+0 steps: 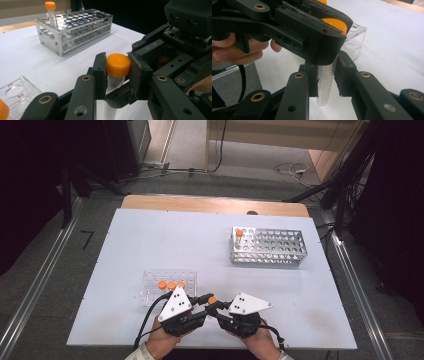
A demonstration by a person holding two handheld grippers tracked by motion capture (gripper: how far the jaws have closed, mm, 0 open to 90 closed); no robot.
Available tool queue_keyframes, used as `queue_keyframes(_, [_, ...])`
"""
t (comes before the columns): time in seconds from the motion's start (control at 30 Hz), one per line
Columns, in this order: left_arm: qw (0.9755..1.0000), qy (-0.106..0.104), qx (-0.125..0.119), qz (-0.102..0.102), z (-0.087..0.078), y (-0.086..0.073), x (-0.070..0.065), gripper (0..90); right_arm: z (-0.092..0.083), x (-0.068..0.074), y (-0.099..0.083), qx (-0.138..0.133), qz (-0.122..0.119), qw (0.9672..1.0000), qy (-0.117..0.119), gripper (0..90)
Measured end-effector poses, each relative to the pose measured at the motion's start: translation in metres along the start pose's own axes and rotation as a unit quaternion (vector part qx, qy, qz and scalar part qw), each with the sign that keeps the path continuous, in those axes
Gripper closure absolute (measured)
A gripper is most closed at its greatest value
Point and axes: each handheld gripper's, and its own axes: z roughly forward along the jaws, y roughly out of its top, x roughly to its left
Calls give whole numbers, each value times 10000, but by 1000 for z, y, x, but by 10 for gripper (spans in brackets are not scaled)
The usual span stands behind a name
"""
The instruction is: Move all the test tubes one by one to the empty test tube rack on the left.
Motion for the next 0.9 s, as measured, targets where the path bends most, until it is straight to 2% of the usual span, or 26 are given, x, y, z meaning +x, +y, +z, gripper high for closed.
queue_keyframes(0.27, [10000, 24, 0, 20, -1, 0, 0, 702, 0, 0, 0, -3, 8, 10000, 26, 707])
queue_keyframes(0.3, [10000, -5, -6, 4, -1, 0, 1, 704, 0, 0, 0, -11, 2, 10000, 41, 677])
queue_keyframes(0.4, [10000, -44, -25, -39, -4, 2, 1, 705, 1, 2, 1, 62, -29, 9998, 208, 440])
queue_keyframes(0.53, [9999, -49, -103, -61, -11, 5, 2, 705, 1, 2, 1, 144, -84, 9993, 329, 283])
queue_keyframes(0.67, [9999, 10, -115, -80, -25, 7, 8, 704, -3, -3, 0, 141, -21, 9994, 325, 246])
queue_keyframes(0.73, [9998, 47, -112, -181, -34, 7, 12, 704, -6, -6, -2, 115, -4, 9995, 284, 247])
queue_keyframes(0.9, [9993, 234, -119, -273, -56, 12, 20, 704, -15, -18, -6, 76, 107, 9999, 84, 245])
